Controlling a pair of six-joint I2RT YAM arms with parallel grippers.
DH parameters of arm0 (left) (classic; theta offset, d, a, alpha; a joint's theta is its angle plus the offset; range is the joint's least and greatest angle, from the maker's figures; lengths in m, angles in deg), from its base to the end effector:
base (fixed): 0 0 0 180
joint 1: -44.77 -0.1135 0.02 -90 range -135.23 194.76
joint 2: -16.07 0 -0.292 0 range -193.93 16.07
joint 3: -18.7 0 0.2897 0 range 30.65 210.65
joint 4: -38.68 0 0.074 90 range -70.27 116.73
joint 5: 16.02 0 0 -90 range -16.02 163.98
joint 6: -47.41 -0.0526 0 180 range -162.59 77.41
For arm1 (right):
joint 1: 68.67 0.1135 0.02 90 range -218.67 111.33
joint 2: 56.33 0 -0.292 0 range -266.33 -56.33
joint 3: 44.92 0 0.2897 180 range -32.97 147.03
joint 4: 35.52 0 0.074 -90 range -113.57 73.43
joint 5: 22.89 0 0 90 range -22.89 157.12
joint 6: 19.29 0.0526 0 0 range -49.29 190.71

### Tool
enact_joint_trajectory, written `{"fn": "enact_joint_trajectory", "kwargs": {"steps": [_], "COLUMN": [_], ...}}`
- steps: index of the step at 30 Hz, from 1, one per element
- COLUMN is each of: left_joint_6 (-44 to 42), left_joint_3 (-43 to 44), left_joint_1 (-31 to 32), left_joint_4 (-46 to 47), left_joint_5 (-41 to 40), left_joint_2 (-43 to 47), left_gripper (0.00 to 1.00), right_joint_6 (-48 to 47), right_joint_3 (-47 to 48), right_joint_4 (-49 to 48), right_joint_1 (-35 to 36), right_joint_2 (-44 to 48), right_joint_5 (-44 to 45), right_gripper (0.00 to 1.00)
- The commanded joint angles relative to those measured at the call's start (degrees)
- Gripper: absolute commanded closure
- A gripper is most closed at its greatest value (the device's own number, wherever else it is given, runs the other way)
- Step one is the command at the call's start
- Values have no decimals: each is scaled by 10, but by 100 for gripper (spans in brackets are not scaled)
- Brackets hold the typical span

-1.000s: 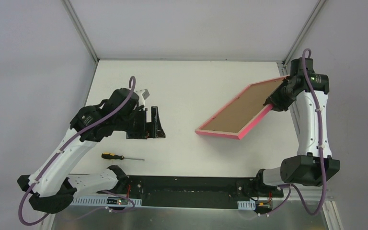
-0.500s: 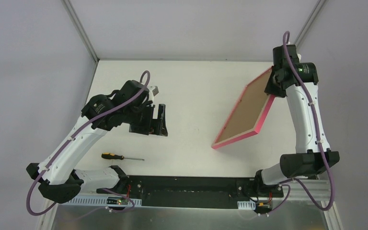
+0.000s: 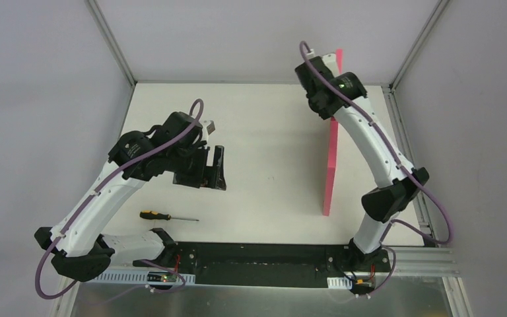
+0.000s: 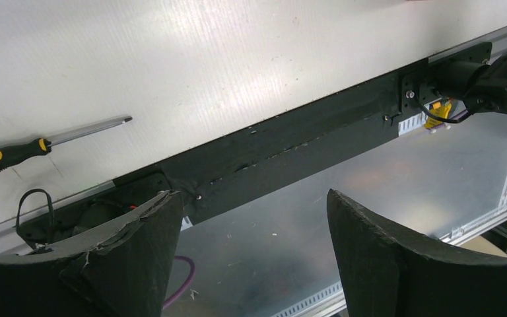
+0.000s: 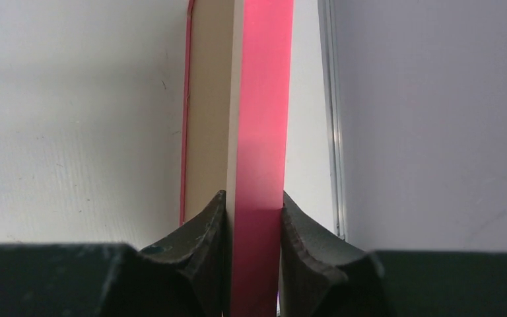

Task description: Take the photo out of the frame

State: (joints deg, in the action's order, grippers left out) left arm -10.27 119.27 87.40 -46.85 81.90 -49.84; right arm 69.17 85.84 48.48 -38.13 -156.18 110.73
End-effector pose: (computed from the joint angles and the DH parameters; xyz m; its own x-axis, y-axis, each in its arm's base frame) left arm 0.1560 -0.1534 0.4470 -0.8752 0.0858 -0.4762 0.3158 0.8469 -0.4277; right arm 0.3507 0.1648 0.4604 -0.6881 -0.4286 -0.5855 -0.0295 0.8228 -0.5675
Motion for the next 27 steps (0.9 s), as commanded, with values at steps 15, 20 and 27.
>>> {"fn": "enact_joint_trajectory", "kwargs": {"steps": [15,20,27], "left_joint_6": [18,29,50], "left_joint_3": [-1,-5,-18], "left_joint_1": [-8,-9,-8], "left_joint_4": [-48,-64,-79], "left_joint_5": [-43,-51,-60], "left_joint_2": [65,79,102], "left_gripper": [20,20,20], "right_joint_6": [-23,-31,-78], "right_joint_3": [-80,-130,-220], "right_joint_4": [-29,-87,-201], "right_joint_1": [154,152,136], "right_joint_2": [-197,-238,-264], "right_joint_5": [141,158,166], "right_gripper": [100,100,100]}}
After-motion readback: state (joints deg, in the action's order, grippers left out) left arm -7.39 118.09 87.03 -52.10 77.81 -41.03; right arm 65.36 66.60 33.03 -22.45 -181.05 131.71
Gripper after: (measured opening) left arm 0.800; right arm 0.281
